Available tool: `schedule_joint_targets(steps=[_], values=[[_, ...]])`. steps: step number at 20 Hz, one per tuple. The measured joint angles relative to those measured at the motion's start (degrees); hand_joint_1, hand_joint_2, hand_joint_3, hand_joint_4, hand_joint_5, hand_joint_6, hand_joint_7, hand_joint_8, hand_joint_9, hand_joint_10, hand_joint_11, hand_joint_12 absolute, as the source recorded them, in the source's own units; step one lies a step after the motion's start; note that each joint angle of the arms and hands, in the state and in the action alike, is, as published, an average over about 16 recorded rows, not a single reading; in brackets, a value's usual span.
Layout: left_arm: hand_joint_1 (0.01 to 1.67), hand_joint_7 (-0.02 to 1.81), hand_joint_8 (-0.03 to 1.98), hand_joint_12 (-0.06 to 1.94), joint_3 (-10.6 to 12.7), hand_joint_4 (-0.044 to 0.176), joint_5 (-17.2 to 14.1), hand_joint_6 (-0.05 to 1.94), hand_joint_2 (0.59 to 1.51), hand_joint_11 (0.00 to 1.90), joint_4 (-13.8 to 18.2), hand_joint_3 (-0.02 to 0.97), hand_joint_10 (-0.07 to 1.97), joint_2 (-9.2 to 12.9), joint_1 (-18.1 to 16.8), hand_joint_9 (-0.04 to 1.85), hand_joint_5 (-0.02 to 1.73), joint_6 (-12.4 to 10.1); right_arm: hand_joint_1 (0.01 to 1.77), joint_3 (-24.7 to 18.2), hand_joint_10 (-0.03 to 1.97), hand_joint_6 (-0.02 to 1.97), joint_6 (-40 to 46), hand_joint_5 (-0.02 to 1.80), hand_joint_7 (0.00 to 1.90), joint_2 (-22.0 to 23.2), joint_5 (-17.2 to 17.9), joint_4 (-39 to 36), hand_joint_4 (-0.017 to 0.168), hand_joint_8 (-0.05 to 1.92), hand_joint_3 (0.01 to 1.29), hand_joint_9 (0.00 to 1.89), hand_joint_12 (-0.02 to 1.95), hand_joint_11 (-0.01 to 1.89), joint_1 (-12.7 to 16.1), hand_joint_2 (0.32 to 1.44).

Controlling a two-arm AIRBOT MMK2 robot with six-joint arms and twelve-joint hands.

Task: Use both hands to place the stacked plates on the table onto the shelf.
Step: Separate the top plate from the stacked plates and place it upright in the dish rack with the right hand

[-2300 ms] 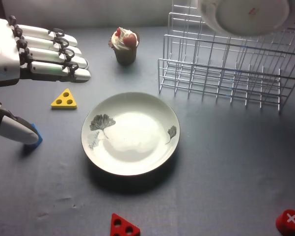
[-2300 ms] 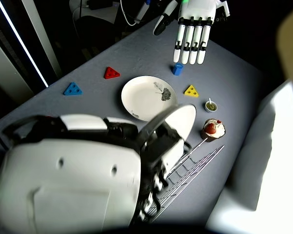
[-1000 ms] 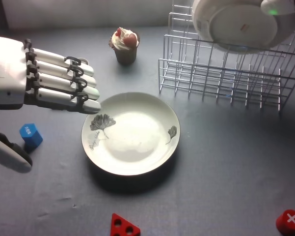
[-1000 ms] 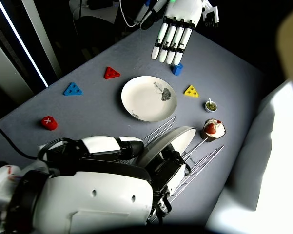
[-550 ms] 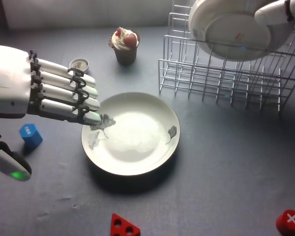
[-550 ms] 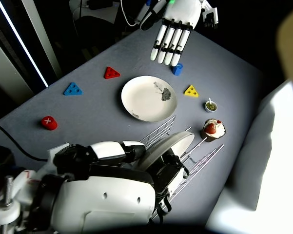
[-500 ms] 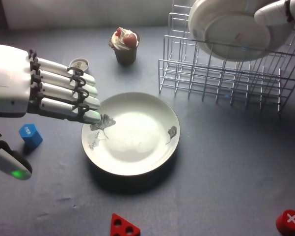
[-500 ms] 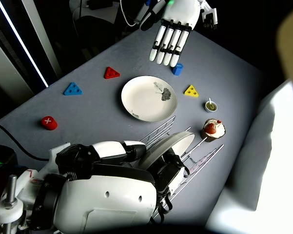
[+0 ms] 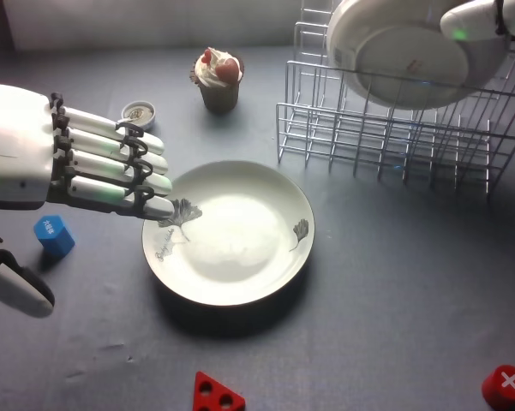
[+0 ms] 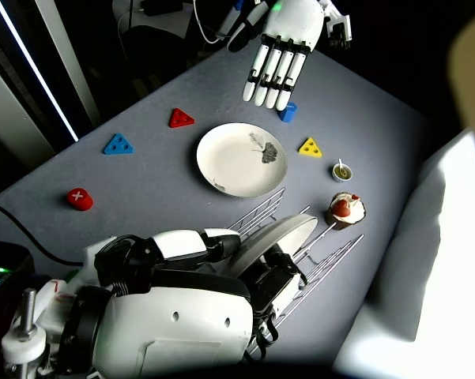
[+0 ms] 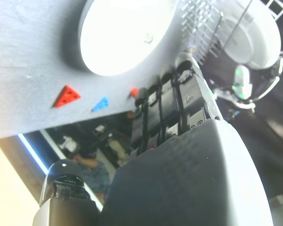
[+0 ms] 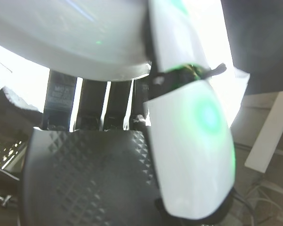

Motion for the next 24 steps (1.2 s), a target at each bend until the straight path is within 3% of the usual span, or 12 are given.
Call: schedule_joint_targets(steps=[7, 14, 24], values=[[0.02, 0.19, 0.01, 0.01, -0.29, 0.001, 0.83, 0.02, 1.062, 0.15, 0.03, -0.003, 0.01, -0.02, 0.41, 0.16, 0.16, 0.03, 1.31, 0.61, 0.02, 1.04, -0.02, 0.82, 1.06, -0.26, 0.90, -0.03, -0.009, 0.76, 0.01, 1.14, 0.14, 1.17, -0.74, 1.04], [0.02, 0.19, 0.01, 0.01, -0.68, 0.001, 1.63, 0.02, 1.063, 0.16, 0.39, -0.003, 0.01, -0.07, 0.59, 0.16, 0.17, 0.05, 1.27, 0.61, 0.01, 1.03, 0.04, 0.82, 1.01, -0.25, 1.42, 0.12, -0.009, 0.48, 0.01, 1.13, 0.07, 1.20, -1.30, 1.06], [0.02, 0.18, 0.01, 0.01, -1.02, 0.001, 2.42, 0.02, 1.064, 0.17, 1.29, -0.003, 0.01, -0.13, 0.66, 0.16, 0.17, 0.05, 1.22, 0.33, 0.01, 0.45, 0.17, 0.83, 0.91, -0.09, 2.81, 0.50, -0.007, 0.05, 0.01, 1.04, 0.02, 1.16, -2.79, 1.07]])
